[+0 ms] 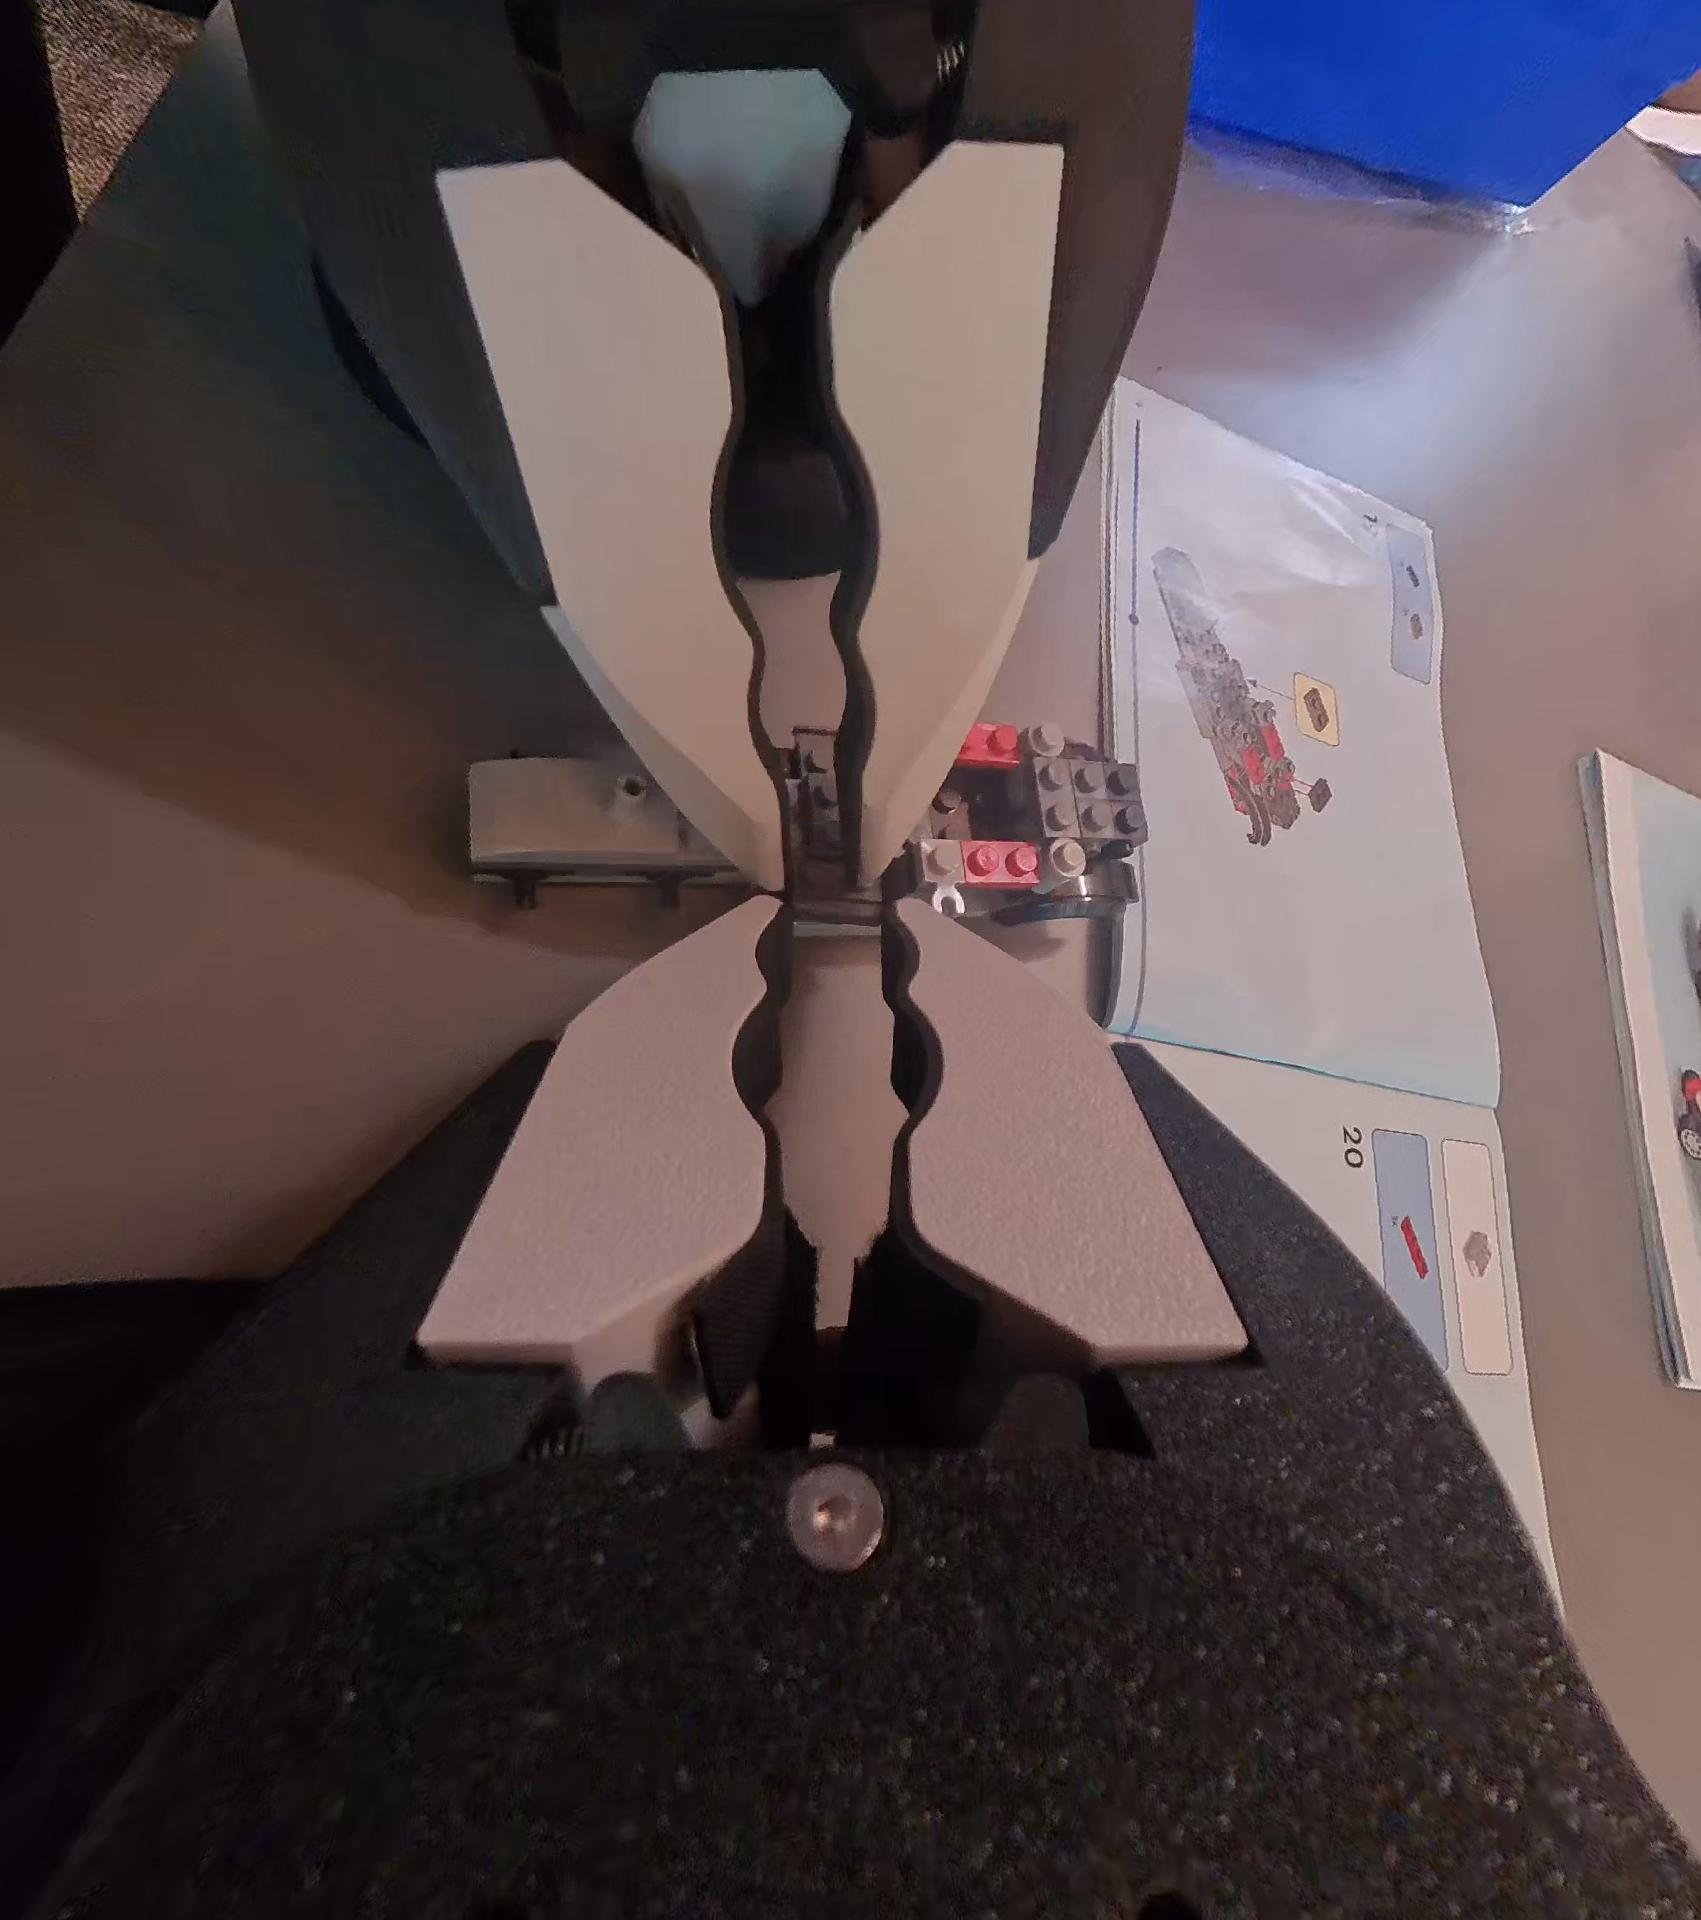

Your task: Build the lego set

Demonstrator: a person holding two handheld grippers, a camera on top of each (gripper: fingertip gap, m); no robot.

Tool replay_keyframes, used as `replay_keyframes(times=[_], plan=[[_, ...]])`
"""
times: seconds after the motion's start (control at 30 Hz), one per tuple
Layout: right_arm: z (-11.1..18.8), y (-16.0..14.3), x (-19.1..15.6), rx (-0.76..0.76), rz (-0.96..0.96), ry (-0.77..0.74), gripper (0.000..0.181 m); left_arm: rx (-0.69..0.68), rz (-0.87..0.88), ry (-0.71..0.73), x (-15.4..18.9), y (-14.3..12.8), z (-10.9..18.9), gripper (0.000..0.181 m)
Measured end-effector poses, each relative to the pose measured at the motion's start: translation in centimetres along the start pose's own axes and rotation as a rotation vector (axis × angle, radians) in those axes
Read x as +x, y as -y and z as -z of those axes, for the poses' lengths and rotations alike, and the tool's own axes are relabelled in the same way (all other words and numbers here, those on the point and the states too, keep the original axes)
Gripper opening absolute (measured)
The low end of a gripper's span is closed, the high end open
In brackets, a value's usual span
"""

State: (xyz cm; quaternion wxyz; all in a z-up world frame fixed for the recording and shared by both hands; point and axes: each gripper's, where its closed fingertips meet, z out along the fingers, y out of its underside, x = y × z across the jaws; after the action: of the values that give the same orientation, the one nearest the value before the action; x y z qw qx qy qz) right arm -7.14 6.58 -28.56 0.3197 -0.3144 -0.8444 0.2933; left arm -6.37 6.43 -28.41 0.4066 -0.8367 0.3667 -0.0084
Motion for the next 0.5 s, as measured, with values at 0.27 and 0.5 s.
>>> replay_keyframes(times=[0.27,0.5], plan=[[-0.18,-0.04,0.33,0.008,0.01,-0.016,0.016,-0.005,0.009,0.048,-0.37,-0.26,-0.08,0.007],[-0.25,-0.2,0.52,0.003,0.007,-0.02,0.016,-0.001,0.023,0.066,-0.58,-0.35,-0.11,0.007]])
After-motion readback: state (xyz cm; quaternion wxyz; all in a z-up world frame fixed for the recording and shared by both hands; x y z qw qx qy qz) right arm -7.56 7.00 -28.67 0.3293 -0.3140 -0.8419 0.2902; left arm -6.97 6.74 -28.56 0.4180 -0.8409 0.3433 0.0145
